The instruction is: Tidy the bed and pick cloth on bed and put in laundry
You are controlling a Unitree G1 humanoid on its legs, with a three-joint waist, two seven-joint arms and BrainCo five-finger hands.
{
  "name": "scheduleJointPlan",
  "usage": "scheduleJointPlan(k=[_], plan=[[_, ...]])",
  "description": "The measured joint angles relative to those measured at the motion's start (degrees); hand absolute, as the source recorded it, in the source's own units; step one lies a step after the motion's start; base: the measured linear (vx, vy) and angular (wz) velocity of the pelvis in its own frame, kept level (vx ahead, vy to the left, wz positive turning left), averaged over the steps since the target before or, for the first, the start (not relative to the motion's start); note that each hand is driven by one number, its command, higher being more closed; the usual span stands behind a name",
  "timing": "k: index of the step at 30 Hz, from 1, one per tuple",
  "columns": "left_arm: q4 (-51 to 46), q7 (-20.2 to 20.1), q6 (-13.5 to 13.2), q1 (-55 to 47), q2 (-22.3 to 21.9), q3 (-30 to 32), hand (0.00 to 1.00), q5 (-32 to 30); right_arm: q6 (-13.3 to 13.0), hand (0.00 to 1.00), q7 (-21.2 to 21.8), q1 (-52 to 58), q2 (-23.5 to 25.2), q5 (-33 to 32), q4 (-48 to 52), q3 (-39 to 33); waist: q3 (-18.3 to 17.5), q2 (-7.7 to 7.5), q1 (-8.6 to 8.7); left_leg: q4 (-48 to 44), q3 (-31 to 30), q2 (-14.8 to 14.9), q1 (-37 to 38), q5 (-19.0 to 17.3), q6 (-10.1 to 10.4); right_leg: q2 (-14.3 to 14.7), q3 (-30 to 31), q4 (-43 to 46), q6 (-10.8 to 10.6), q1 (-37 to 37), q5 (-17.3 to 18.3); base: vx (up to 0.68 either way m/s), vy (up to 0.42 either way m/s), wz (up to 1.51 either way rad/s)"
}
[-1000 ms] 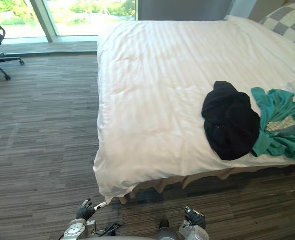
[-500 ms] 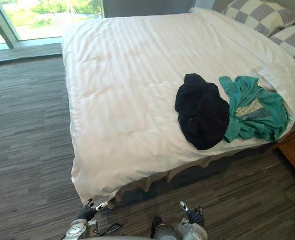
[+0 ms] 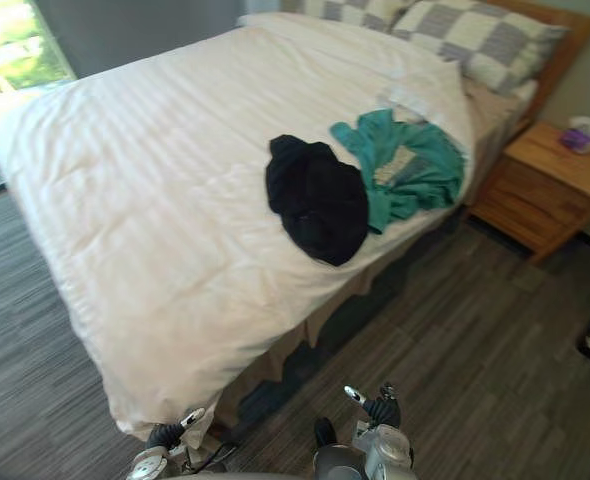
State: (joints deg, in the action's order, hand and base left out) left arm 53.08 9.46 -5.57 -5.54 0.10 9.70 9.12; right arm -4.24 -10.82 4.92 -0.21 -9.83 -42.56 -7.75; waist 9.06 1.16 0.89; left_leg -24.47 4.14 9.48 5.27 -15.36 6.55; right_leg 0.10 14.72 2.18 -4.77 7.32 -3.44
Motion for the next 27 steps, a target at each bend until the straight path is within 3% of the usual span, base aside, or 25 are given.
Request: scheduleJointPlan(k=[1, 2, 4, 5, 7, 8, 9, 10, 11, 12, 13, 15, 17, 18, 19, 20, 21, 22, 23, 25, 27], plan=[[0.0, 0.3, -0.1, 0.6, 0.0, -0.4, 0.0, 0.5, 0.0, 0.0, 0.0, -0.1, 0.0, 0.0, 1.1, -0.1, -0.1, -0.2, 0.89, 3.6, -0.2, 0.0, 0.3, -1.8, 0.0, 0.2, -0.1, -0.5, 0.4, 1.8, -1.2, -0.17, 0.132, -0.25], [0.1, 0.4, -0.1, 1.4, 0.2, -0.8, 0.0, 0.5, 0.0, 0.0, 0.0, -0.1, 0.2, 0.0, 1.9, -0.1, 0.2, -0.56, 1.69, 7.2, 0.1, -0.3, 0.8, -3.3, -0.1, 0.2, -0.2, -0.6, -0.6, 3.8, -3.4, -0.17, 0.111, -0.12], [0.1, 0.4, -0.1, 3.1, 0.6, -2.0, 0.0, 0.5, 0.0, 0.0, -0.1, 0.1, 0.4, 0.0, 2.3, 0.0, 0.7, -1.25, 1.98, 11.2, 0.2, -1.2, 1.3, -5.1, -0.8, -0.1, 0.2, -0.8, -3.2, 5.7, -6.5, -0.19, 0.089, -0.1], [0.1, 0.4, -0.1, 3.6, 0.8, -2.3, 0.0, 0.4, 0.0, 0.0, -0.1, 0.4, 0.7, 0.0, 2.3, 0.0, 0.9, -1.75, 1.9, 12.3, 0.4, -1.9, 1.9, -5.2, -0.9, -0.6, 0.7, -1.2, -3.5, 5.8, -7.2, -0.2, 0.086, -0.44], [-0.1, 0.3, -0.1, 3.6, 1.1, -2.5, 0.0, 0.3, 0.1, 0.0, -0.1, 1.0, 2.4, 0.0, 4.1, 1.1, 1.3, -3.53, 1.11, 12.2, 5.1, -4.2, 3.2, -5.1, -1.9, -1.8, 0.2, -2.2, -1.9, 5.9, -10.5, -0.24, 0.066, -0.91], [-0.2, 0.3, -0.1, 3.3, 1.3, -2.5, 0.0, 0.3, 0.1, 0.0, -0.1, 1.2, 2.8, 0.1, 4.9, 1.7, 1.2, -3.89, 0.84, 12.0, 6.9, -4.6, 3.2, -5.2, -2.2, -2.3, -1.7, -3.0, 0.8, 6.1, -9.3, -0.26, 0.045, -1.21], [-0.3, 0.3, -0.1, 3.3, 1.1, -2.3, 0.0, 0.3, 0.2, 0.0, 0.0, 0.8, 3.4, 0.1, 6.2, 1.9, 1.7, -2.98, 0.58, 11.8, 10.2, -4.2, 3.0, -4.7, -3.4, -3.3, -8.8, -4.2, 8.5, 6.5, -4.5, -0.18, 0.003, -1.21], [-1.1, 0.4, -0.1, 3.3, 0.8, -2.3, 0.0, 0.3, 0.2, 0.0, 0.0, -0.7, 3.6, 0.4, 6.6, 2.0, 2.5, -0.8, 0.23, 12.5, 13.0, -2.2, 2.8, -4.0, -3.6, -3.7, -18.0, 3.3, 7.4, 9.6, -2.1, -0.16, -0.016, -1.11], [-1.5, 0.4, -0.1, 3.3, 0.7, -2.3, 0.0, 0.2, 0.2, 0.0, 0.0, -0.7, 3.7, 1.0, 6.9, 2.0, 2.7, -0.55, 0.15, 12.7, 14.0, -1.9, 2.6, -3.6, -3.5, -4.5, -21.5, 10.0, 7.3, 11.3, -1.1, -0.09, -0.042, -0.9], [-2.0, 0.4, 0.0, 2.8, 0.6, -2.3, 0.0, 0.2, 0.2, 0.0, -0.1, 0.3, 3.6, 2.1, 7.4, 1.9, 2.6, -0.72, 0.22, 13.4, 15.7, -1.7, 3.3, -3.2, -3.3, -6.1, -25.5, 21.3, 7.5, 12.1, 2.9, -0.03, -0.035, -0.69], [-2.3, 0.4, 0.0, 2.1, 0.6, -2.4, 0.0, 0.2, 0.2, 0.0, -0.1, 1.3, 3.5, 2.3, 7.4, 2.0, 2.6, -0.49, 0.18, 13.9, 17.0, -1.7, 4.0, -3.0, -2.9, -6.4, -26.7, 24.9, 6.0, 10.9, 7.9, 0.0, -0.063, -0.76], [-2.0, 0.4, 0.0, 1.1, 1.8, -2.4, 0.0, 0.2, 0.2, 0.0, 0.0, 2.8, 3.4, 2.3, 7.2, 2.9, 1.8, -2.57, 0.03, 14.0, 19.0, -2.8, 5.0, -2.6, -2.4, -6.0, -26.3, 23.8, 5.2, 8.6, 13.5, 0.04, -0.102, -0.83], [-1.3, 0.4, 0.3, 0.9, 2.5, -2.5, 0.0, 0.2, 0.1, 0.0, 0.0, 3.0, 2.8, 2.3, 6.7, 4.1, 1.9, -2.68, 1.22, 13.3, 18.9, -3.0, 4.2, -0.1, -4.6, -3.6, -24.3, 20.5, 6.0, 7.9, 10.3, -0.01, -0.122, -0.75], [-1.0, 0.3, 0.3, 0.9, 2.7, -2.5, 0.0, 0.2, 0.1, 0.0, 0.0, 3.0, 2.5, 2.3, 6.5, 4.5, 1.8, -3.24, 1.23, 13.2, 18.8, -3.2, 3.7, 0.4, -5.2, -2.9, -23.0, 18.3, 5.9, 7.4, 9.0, -0.07, -0.109, -0.96], [-0.9, 0.0, 0.2, 0.4, 2.7, -2.7, 0.0, 0.2, 0.1, 0.0, 0.2, 1.7, 1.8, 2.5, 6.1, 5.3, 1.6, -2.9, 0.19, 16.4, 17.3, -4.7, 3.4, 0.7, -5.9, -1.1, -20.1, 11.3, 4.5, 5.8, 5.4, -0.13, -0.053, -1.32], [-1.3, -0.9, -0.1, 0.2, 1.8, -3.0, 0.0, -0.3, 0.1, 0.0, 0.4, 0.8, 1.3, 3.4, 6.5, 4.3, 0.9, -1.36, 0.0, 19.7, 19.0, -3.9, 3.0, 1.5, -4.5, -2.6, -24.9, 22.8, 7.8, 9.1, 10.9, -0.12, -0.027, -1.14], [-1.2, -0.9, 0.0, 0.4, 2.0, -3.1, 0.0, -0.4, 0.1, 0.0, 0.4, 0.8, 1.6, 3.5, 6.4, 4.0, 0.9, -2.14, 0.19, 19.7, 19.0, -4.6, 3.1, 1.6, -4.4, -4.0, -25.4, 25.9, 7.2, 9.6, 13.2, -0.02, -0.082, -0.66], [-1.3, -0.9, 0.1, 0.7, 2.3, -3.5, 0.0, -0.7, 0.2, 0.0, 0.5, 1.8, 2.3, 3.9, 6.2, 4.0, 0.8, -4.37, 0.54, 19.5, 20.2, -6.2, 3.8, 1.9, -4.2, -8.4, -26.5, 30.1, 3.9, 8.5, 19.0, 0.06, -0.158, -0.32], [-1.3, -0.9, 0.1, 0.9, 2.6, -4.1, 0.0, -0.7, 0.2, 0.0, 0.7, 2.1, 2.6, 4.0, 5.5, 4.5, -0.5, -6.32, 0.2, 19.0, 21.0, -6.6, 3.9, 1.6, -3.9, -8.1, -26.0, 28.0, 4.6, 7.9, 20.4, 0.07, -0.187, -0.5], [-1.1, -1.5, 0.1, 0.3, 1.5, -5.6, 0.0, -0.7, 0.2, 0.0, 0.7, 2.3, 2.2, 4.0, 5.4, 5.5, -0.7, -3.69, -0.29, 17.3, 22.1, -4.2, 3.7, 2.5, -3.5, -3.9, -24.2, 21.4, 5.5, 4.8, 16.3, 0.03, -0.115, -0.66], [-1.1, -2.0, 0.1, 0.8, 0.4, -5.8, 0.0, -0.7, 0.1, 0.0, 0.7, 2.3, 1.4, 3.8, 5.3, 6.2, -1.0, -3.13, -0.23, 16.5, 22.4, -3.7, 3.6, 4.4, -3.4, -2.6, -22.4, 17.6, 5.8, 3.7, 13.7, 0.02, -0.103, -0.66]])
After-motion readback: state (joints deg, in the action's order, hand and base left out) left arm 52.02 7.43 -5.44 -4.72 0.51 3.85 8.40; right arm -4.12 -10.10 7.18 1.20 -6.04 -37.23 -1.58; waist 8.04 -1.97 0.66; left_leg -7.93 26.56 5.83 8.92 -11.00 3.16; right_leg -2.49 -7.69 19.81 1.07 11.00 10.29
